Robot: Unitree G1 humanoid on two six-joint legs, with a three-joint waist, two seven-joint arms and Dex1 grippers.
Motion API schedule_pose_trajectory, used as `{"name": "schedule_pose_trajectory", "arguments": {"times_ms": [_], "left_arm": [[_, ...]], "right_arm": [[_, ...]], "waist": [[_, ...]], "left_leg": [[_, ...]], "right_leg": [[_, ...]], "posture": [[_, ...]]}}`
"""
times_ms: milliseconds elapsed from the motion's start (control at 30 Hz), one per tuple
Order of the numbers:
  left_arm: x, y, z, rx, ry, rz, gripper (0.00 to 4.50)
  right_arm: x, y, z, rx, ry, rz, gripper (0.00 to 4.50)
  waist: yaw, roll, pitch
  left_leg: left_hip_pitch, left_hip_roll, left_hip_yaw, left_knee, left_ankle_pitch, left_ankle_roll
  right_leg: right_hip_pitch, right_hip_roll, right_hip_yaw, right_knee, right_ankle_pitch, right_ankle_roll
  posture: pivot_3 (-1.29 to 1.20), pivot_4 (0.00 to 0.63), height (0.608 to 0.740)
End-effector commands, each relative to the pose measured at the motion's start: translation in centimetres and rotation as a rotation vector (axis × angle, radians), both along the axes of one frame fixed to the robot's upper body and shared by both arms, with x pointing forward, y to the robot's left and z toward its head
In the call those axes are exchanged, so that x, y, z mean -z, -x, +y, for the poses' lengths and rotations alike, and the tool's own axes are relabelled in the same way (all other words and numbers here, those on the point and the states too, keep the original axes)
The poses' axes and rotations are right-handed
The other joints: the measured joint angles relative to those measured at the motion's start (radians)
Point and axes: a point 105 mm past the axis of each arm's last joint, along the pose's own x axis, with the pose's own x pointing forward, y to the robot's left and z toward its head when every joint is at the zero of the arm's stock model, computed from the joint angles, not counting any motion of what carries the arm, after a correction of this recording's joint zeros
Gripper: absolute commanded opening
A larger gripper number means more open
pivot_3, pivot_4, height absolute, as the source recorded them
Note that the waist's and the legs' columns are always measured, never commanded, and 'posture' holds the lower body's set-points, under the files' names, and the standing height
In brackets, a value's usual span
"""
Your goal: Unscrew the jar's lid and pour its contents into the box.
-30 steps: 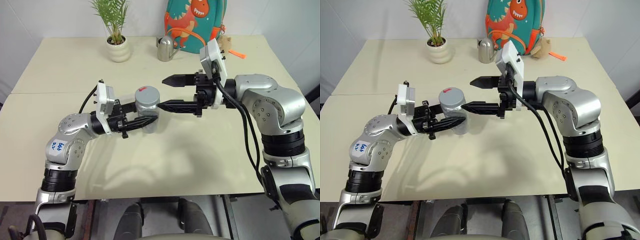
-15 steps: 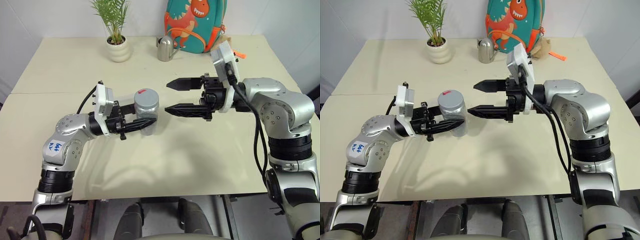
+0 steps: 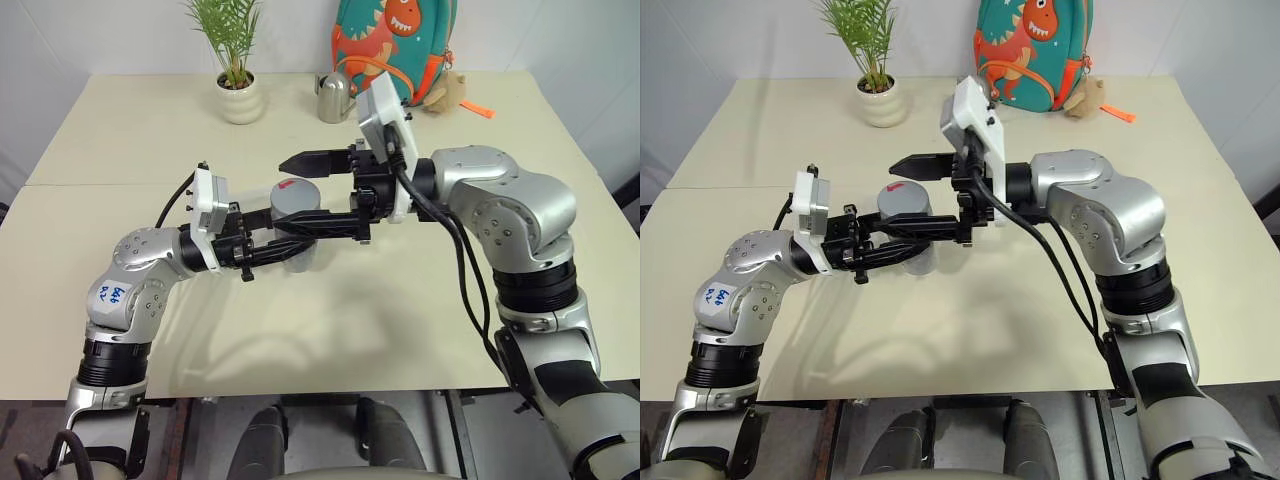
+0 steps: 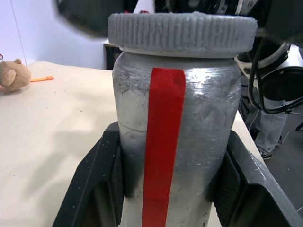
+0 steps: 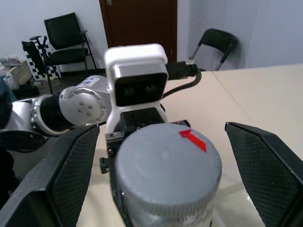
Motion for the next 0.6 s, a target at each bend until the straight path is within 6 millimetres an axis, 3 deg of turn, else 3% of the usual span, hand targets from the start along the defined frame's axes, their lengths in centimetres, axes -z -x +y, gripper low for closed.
{"name": "schedule_pose_trajectory", "arguments": {"times_ms": [33,600], "left_arm": [[-0.9,0.2,-0.2,0.018,0.009,-0.034,1.93],[-0.9,0.2,0.3,-0.003,0.01,-0.037,1.93]], "right_arm": [[-1.2,0.3,0.2,-0.006,-0.027,-0.059,4.47],[-0.8,0.0,-2.7,0.01,-0.035,-0.019,4.47]], "waist": [[0.0,0.0,0.0],[-0.004,0.0,0.0]], "left_leg": [[0.0,0.0,0.0,0.0,0.0,0.0],[0.0,0.0,0.0,0.0,0.0,0.0]], "right_leg": [[0.0,0.0,0.0,0.0,0.0,0.0],[0.0,0.0,0.0,0.0,0.0,0.0]], "posture": [[0.0,0.15,0.74],[0.0,0.15,0.74]]}}
